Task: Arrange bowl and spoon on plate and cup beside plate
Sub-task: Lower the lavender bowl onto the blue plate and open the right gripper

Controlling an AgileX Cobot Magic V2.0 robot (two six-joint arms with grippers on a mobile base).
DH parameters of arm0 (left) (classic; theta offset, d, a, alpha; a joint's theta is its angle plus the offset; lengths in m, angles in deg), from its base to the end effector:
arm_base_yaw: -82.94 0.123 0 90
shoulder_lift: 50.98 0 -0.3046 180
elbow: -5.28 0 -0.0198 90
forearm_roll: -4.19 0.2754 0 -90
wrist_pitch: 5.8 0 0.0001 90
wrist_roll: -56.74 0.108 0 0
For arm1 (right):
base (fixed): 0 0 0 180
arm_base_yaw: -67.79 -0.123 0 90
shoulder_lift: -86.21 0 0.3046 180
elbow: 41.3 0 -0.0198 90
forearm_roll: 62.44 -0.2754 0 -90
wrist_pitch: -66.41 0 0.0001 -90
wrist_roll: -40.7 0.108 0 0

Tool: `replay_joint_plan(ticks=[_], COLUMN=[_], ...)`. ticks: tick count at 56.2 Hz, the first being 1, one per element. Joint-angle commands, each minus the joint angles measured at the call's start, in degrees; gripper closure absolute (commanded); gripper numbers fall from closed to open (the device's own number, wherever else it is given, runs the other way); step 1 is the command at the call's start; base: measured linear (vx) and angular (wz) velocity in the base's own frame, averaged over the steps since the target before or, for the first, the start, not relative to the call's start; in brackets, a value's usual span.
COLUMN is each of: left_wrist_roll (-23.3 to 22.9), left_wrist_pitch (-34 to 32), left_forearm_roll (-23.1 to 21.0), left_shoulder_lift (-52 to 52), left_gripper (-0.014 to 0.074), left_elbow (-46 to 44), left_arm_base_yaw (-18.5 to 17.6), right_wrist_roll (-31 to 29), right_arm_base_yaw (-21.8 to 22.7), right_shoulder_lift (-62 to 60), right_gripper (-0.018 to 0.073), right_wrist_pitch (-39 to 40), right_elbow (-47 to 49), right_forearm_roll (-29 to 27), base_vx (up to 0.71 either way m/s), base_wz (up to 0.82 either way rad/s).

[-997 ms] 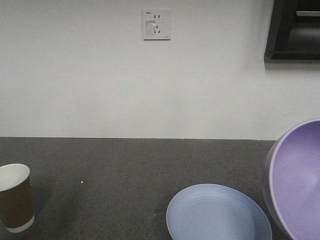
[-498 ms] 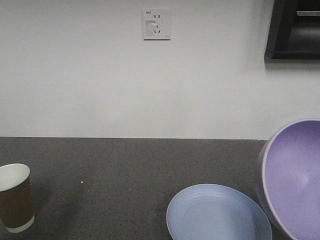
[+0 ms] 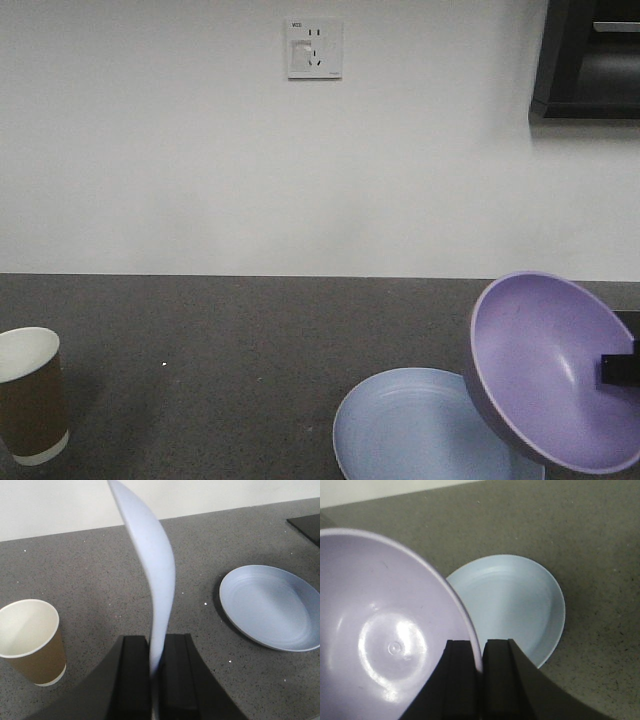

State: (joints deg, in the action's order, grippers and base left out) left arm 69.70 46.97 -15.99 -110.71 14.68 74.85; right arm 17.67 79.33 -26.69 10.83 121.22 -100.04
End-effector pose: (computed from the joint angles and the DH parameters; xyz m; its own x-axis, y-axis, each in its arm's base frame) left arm 0.1805 -0.0556 0.4505 -0.4943 0.0774 -0.8658 0.3742 0.9180 -0.1315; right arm 0.2275 0.0091 0.3848 -0.6788 0.1462 -0.7196 -0.1777 0.9182 0.3541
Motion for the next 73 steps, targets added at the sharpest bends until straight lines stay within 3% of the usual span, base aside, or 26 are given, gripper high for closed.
replay_joint_plan(ticks=[1, 9, 20, 22, 23, 31, 59, 73], left_wrist_roll=[-0.13, -0.13, -0.13, -0.13, -0.18, -0.34, -1.55, -1.55], left_wrist_pitch=[-3.33, -2.77, -3.25, -3.34, -3.54, -3.29, -2.53, -2.06], left_forearm_roll=[-1.84, -1.84, -1.84, -1.84, -1.84, -1.84, -1.81, -1.81], left_shoulder_lift=[-1.22, -2.79, -3.42, -3.42, -3.49, -3.49, -3.49, -3.49], left_gripper=[0.0599, 0.0599, 0.0597, 0.0596, 0.0596, 0.0596, 0.0596, 0.0596], left_elbow=[-1.57, -1.57, -1.57, -1.57, -1.57, -1.57, -1.57, -1.57], left_arm_base_yaw=[-0.31, -0.31, -0.31, -0.31, -0.31, -0.31, -0.31, -0.31], right_wrist_roll=[-0.99, 5.85, 11.81, 12.01, 12.61, 12.61, 12.30, 11.92], right_arm_base_yaw=[-2.33, -9.39, -12.55, -12.55, -12.55, -13.56, -15.17, -15.17], right_shoulder_lift=[4.08, 13.63, 25.18, 26.76, 33.75, 37.68, 41.00, 41.00], right_gripper=[0.0568, 0.0568, 0.0568, 0.0568, 0.0568, 0.0568, 0.0560, 0.0503], right_wrist_pitch=[3.59, 4.01, 3.78, 3.84, 5.04, 6.71, 11.01, 10.51], right_elbow=[3.92, 9.93, 16.41, 17.01, 19.50, 21.24, 21.90, 21.90], right_forearm_roll=[-0.53, 9.96, 19.29, 19.53, 19.43, 19.50, 19.54, 19.58], base_vx=[0.00, 0.00, 0.00, 0.00, 0.00, 0.00, 0.00, 0.00], base_wz=[0.00, 0.00, 0.00, 0.00, 0.00, 0.00, 0.00, 0.00])
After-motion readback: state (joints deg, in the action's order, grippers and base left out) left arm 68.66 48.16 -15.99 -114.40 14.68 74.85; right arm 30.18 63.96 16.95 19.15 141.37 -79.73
